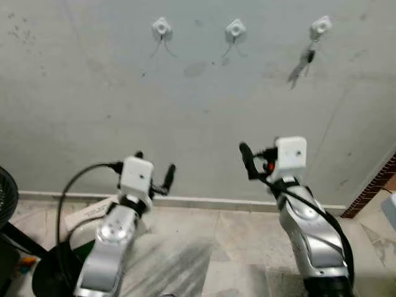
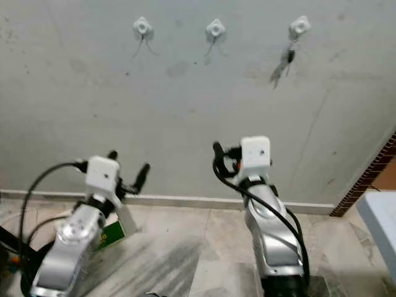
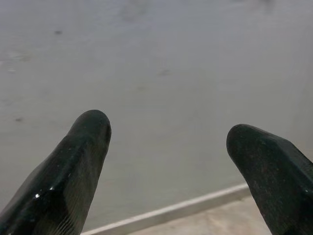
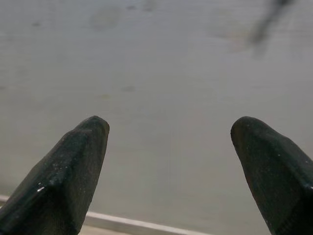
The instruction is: Hang keys on a hook
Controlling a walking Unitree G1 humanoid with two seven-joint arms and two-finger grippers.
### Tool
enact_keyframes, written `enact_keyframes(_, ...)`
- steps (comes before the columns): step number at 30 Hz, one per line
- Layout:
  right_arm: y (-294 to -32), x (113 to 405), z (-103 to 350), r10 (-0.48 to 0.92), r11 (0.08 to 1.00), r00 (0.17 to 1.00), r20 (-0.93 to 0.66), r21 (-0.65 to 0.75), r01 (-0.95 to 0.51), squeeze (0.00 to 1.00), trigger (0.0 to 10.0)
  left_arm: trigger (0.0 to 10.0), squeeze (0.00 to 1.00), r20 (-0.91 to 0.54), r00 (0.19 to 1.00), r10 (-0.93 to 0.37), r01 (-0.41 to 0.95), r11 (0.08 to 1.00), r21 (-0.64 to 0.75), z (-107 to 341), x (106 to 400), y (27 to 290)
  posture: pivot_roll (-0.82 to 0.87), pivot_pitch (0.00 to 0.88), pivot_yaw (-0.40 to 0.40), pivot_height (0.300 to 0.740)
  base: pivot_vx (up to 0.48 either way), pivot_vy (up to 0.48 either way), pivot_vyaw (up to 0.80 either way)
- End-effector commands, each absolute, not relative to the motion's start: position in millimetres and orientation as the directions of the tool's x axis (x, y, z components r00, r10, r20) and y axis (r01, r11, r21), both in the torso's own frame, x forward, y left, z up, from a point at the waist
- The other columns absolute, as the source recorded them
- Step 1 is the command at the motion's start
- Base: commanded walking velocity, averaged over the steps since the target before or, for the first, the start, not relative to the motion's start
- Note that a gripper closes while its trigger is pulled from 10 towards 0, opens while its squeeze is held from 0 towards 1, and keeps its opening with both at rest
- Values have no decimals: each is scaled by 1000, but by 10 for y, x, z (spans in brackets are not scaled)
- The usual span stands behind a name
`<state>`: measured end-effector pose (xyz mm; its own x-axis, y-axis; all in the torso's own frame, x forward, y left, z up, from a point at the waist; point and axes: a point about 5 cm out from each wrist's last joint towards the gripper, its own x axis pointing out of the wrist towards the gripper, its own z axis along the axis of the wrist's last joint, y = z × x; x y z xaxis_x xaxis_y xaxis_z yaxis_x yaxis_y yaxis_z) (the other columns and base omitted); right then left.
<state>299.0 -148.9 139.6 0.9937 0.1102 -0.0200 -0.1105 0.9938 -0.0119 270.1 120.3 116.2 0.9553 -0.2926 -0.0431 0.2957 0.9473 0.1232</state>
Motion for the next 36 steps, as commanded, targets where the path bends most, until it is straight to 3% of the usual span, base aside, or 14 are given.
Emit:
enact_keyframes(1,-1438,3002,1441,119,993,993,0,-2,-119,0,10000,10000,0,-24,960,-280,280,948,148,1224,2706,1272,54,0,35,740,-274,0,0)
enact_keyframes(36,-1469,3024,1423,124,992,992,-10,-11,-124,0,10000,10000,0,-33,956,-293,294,946,134,1177,2685,1197,44,0,23,740,-253,0,-23)
